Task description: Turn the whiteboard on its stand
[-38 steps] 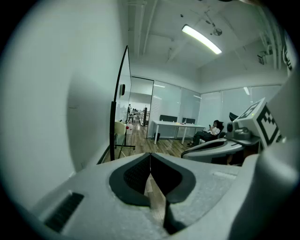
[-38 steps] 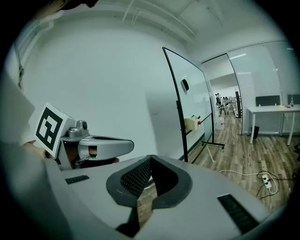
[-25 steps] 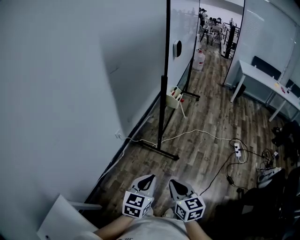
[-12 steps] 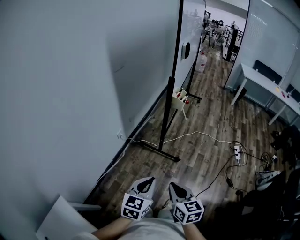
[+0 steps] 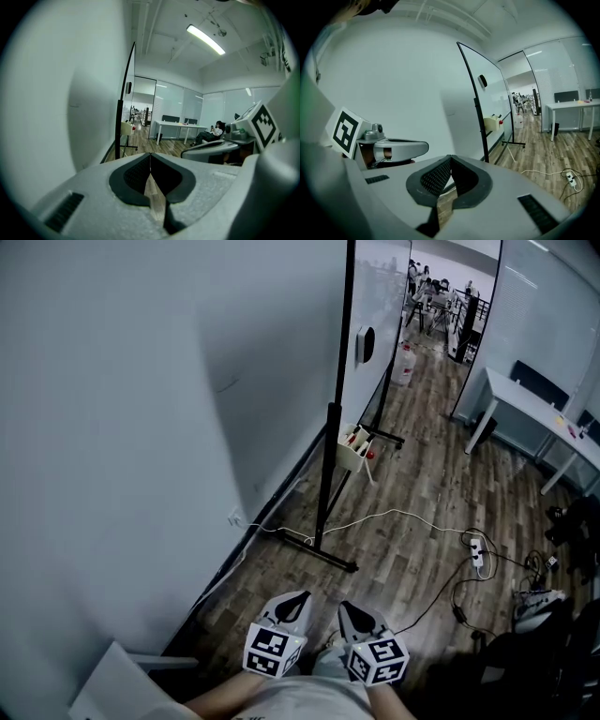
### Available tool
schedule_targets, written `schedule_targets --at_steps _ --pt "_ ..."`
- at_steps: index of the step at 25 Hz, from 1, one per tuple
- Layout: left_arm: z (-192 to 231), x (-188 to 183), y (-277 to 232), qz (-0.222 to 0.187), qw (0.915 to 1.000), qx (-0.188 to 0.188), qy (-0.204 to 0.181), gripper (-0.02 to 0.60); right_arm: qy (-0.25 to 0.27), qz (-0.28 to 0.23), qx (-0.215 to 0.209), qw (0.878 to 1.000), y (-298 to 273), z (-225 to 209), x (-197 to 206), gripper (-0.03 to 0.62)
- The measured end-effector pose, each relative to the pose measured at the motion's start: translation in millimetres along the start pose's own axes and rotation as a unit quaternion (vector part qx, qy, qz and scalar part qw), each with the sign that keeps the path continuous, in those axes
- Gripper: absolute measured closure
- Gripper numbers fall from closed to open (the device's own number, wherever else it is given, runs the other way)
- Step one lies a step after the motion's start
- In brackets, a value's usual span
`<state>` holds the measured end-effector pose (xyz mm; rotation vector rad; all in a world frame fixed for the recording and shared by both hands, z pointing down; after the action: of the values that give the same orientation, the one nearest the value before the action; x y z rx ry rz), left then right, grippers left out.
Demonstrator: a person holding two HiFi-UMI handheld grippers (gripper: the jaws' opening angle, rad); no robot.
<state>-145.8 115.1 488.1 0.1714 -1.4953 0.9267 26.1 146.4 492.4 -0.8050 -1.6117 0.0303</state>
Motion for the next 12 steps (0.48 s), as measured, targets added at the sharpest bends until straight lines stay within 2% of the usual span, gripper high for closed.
schedule_targets --at_steps 12 --pt "9 -62 -99 -0.025 0.9992 -0.03 0.011 0.571 0.028 -0.009 -0.027 0.999 -45 -102 -67 0.588"
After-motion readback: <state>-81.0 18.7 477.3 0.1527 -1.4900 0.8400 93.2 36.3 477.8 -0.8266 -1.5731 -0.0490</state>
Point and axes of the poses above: the fingertips, and each gripper's own axes: y backward along the fingers, z to its left, x out of its underside, the point moved 9 cm from there along y, backward along the fingers, and after that the axes turned 7 degrees about z, right-handed, at the moved point
